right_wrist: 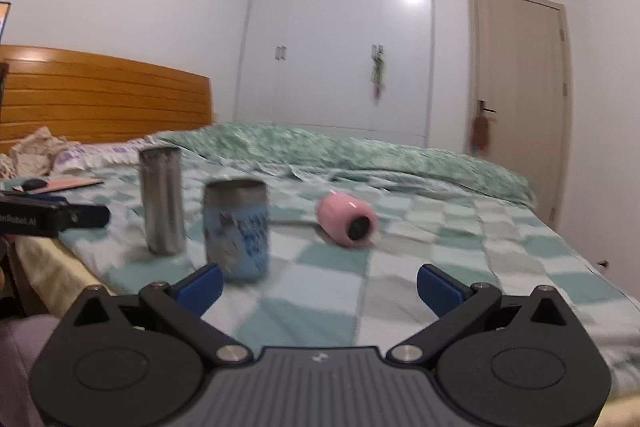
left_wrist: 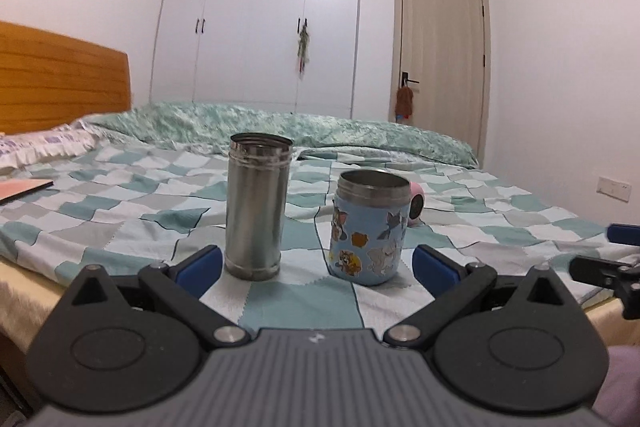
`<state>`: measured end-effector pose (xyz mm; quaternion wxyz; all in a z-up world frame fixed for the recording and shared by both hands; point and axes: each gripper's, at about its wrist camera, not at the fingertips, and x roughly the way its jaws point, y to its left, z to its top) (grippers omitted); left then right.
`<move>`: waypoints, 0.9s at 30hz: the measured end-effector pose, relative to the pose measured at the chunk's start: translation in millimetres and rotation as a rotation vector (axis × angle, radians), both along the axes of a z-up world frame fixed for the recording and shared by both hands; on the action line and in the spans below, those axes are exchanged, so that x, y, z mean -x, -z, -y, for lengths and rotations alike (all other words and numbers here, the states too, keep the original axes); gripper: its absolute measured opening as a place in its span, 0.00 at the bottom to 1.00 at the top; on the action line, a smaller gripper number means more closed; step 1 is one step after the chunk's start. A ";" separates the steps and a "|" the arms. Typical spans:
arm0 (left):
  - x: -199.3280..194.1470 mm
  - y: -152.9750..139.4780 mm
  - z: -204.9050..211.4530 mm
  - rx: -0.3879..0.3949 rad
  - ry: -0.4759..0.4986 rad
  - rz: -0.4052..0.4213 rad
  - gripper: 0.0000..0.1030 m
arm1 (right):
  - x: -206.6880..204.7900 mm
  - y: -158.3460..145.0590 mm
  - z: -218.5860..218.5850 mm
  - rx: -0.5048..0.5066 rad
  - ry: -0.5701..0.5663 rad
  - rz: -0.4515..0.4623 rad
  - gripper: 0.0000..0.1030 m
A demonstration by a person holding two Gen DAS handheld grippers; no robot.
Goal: Flip cup upright
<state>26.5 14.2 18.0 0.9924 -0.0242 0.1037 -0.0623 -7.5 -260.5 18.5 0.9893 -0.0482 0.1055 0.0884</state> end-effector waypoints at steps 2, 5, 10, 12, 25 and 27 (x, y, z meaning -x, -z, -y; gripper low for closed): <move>1.8 7.2 5.5 -0.001 0.001 0.003 1.00 | 6.2 7.2 6.5 -0.012 0.030 0.007 1.00; 2.7 14.6 9.7 -0.005 -0.020 0.008 1.00 | 12.0 12.1 13.9 -0.040 0.063 0.010 1.00; 5.9 18.8 11.0 -0.010 -0.046 0.037 1.00 | 17.7 16.4 16.3 -0.048 0.112 0.053 1.00; 7.1 20.0 10.1 -0.010 -0.061 0.040 1.00 | 21.2 16.5 19.6 -0.065 0.127 0.083 1.00; 7.6 21.1 10.7 -0.020 -0.057 0.042 1.00 | 23.7 18.0 21.8 -0.083 0.159 0.113 1.00; 6.7 21.1 10.9 -0.021 -0.055 0.042 1.00 | 23.5 18.3 21.4 -0.082 0.159 0.112 1.00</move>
